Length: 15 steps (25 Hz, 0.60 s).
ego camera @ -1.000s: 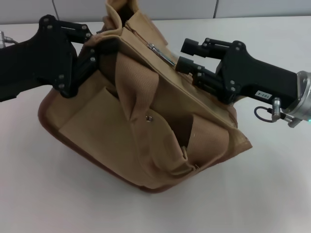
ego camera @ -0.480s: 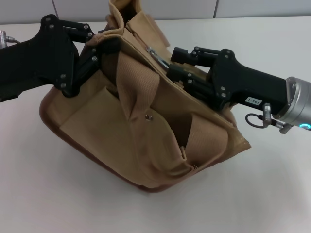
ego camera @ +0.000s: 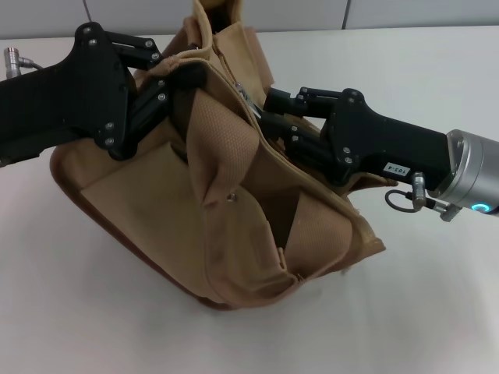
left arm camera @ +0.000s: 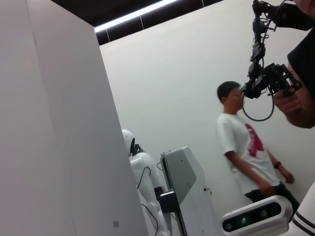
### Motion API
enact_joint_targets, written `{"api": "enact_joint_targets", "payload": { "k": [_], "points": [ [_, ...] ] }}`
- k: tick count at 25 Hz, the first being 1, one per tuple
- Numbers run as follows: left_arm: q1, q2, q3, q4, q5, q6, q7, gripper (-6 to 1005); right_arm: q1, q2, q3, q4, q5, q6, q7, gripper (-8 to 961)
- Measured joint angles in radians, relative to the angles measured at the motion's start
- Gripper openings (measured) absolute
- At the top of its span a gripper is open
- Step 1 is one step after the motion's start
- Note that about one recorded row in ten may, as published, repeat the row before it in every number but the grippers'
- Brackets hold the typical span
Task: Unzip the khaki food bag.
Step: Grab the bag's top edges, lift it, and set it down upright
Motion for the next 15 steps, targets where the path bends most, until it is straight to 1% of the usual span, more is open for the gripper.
{"api": "enact_joint_targets", "payload": {
  "k": [6, 11, 15],
  "points": [
    [-0.007, -0.001, 0.011, -0.002, -0.001, -0.001, 0.006, 46, 0.01, 0.0, -0.011, 0.014, -0.001, 0.001, 0.001, 348],
    [-0.011, -0.001, 0.024, -0.005, -0.003, -0.006, 0.01, 46, 0.016, 0.0, -0.026, 0.017, -0.001, 0.003, 0.001, 209],
    [-0.015, -0.001, 0.024, -0.006, -0.004, -0.007, 0.01, 46, 0.019, 0.0, -0.026, 0.018, 0.001, 0.003, 0.002, 207]
  ]
}}
